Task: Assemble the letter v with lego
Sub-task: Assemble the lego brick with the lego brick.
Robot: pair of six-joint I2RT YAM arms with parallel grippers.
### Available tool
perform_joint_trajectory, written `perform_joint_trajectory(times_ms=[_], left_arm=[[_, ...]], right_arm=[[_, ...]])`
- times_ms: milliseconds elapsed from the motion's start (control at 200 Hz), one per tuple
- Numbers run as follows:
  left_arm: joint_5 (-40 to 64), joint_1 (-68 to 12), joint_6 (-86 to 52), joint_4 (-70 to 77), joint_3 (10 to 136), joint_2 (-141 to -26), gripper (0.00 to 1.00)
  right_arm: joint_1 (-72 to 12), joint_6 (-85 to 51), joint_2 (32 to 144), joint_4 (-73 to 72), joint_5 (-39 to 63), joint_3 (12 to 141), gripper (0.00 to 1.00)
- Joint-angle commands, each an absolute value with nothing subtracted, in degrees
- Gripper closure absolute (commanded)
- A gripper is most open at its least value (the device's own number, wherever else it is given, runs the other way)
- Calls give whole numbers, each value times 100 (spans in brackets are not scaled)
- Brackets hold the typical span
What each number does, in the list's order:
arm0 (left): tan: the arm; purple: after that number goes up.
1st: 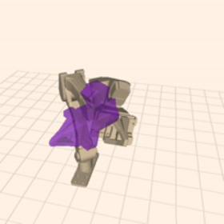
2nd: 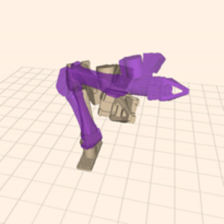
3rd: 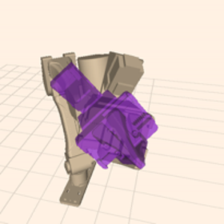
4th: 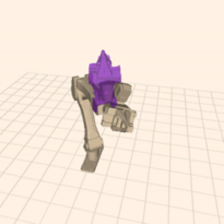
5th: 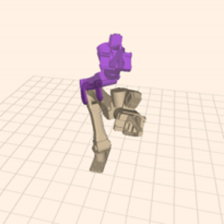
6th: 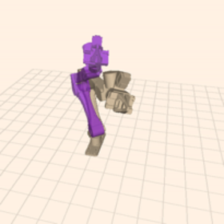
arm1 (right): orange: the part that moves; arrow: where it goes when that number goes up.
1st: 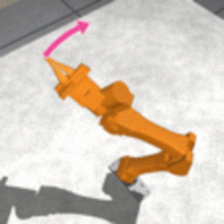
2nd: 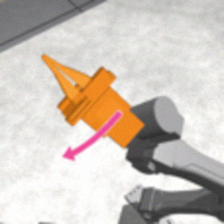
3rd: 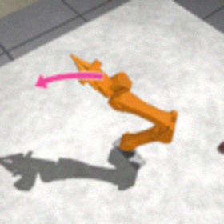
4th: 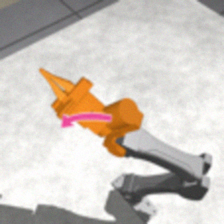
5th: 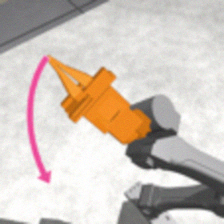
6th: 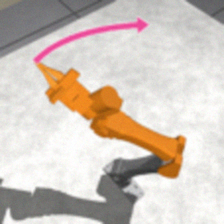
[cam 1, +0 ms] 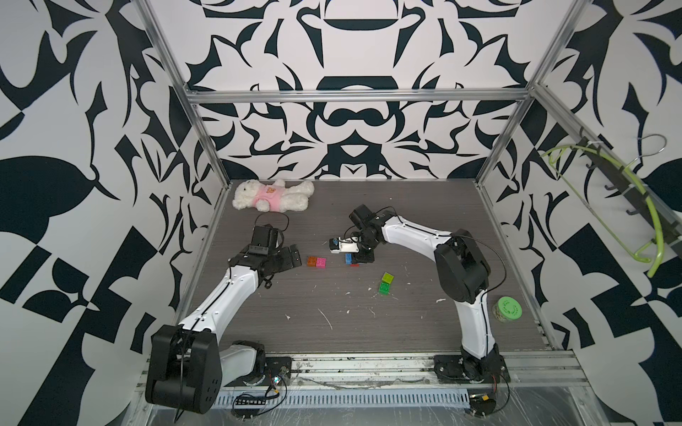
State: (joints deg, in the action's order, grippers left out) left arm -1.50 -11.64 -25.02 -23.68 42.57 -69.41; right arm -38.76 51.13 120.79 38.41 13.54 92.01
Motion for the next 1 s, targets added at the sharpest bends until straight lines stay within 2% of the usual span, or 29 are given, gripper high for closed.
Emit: perform_joint_trajectory(times_ms=[0, 145, 320, 405, 485, 515, 655, 790, 840, 935, 995], left_arm=[[-110, -1143, -2460, -2479, 4151, -6814, 1], [85, -1143, -2556, -2412, 4130, -6679, 1], [293, -1143, -2699, -2342, 4120, -6420, 1], [399, -1143, -2815, -2340, 4139, -6318, 1], [504, -1143, -2886, -2312, 4122, -6243, 1], [531, -1143, -2896, -2303, 4118, -6215, 1], [721, -1143, -2918, -2087, 4046, -6180, 1], [1386, -1336, -2659, -1373, 4038, -6513, 1], [1414, -1643, -2337, -1141, 4124, -6720, 1], [1155, -2461, -1175, -825, 4424, -7185, 1], [1068, -2956, -119, -524, 4474, -7534, 1]], right_arm=[[-3887, 4886, 12647, 4108, 1167, 8810, 98], [-3894, 4651, 12522, 4032, 1153, 8791, 90], [-3876, 4214, 11990, 3807, 1005, 9059, 59], [-3855, 4096, 11792, 3782, 996, 9208, 50], [-3854, 4032, 11560, 3712, 1063, 9198, 46], [-3858, 3979, 11437, 3631, 1083, 9124, 40], [-3842, 3496, 10605, 3307, 922, 8626, 37], [-3766, 1940, 9232, 2415, 86, 7246, 35], [-3672, 843, 8666, 2089, -247, 6625, 28], [-3419, -856, 7711, 2055, -150, 5647, 28], [-3366, -1356, 7163, 2032, 87, 5075, 28]])
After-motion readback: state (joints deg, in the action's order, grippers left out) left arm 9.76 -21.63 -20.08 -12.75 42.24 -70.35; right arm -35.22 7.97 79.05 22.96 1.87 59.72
